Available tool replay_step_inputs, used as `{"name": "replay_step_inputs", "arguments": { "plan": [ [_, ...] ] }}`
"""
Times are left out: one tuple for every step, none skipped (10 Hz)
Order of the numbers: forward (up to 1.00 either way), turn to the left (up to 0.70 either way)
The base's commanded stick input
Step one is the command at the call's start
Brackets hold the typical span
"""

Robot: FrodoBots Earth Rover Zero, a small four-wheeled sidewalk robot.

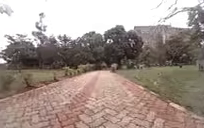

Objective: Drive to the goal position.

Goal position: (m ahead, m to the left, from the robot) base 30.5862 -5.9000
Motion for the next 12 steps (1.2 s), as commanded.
{"name": "replay_step_inputs", "arguments": {
  "plan": [
    [0.7,0.0],
    [0.7,0.0],
    [0.7,0.0],
    [0.7,0.0],
    [0.7,0.0],
    [0.7,0.0],
    [0.7,0.0],
    [0.7,0.0],
    [0.7,0.0],
    [0.7,0.0],
    [0.7,0.0],
    [0.7,0.0]
  ]
}}
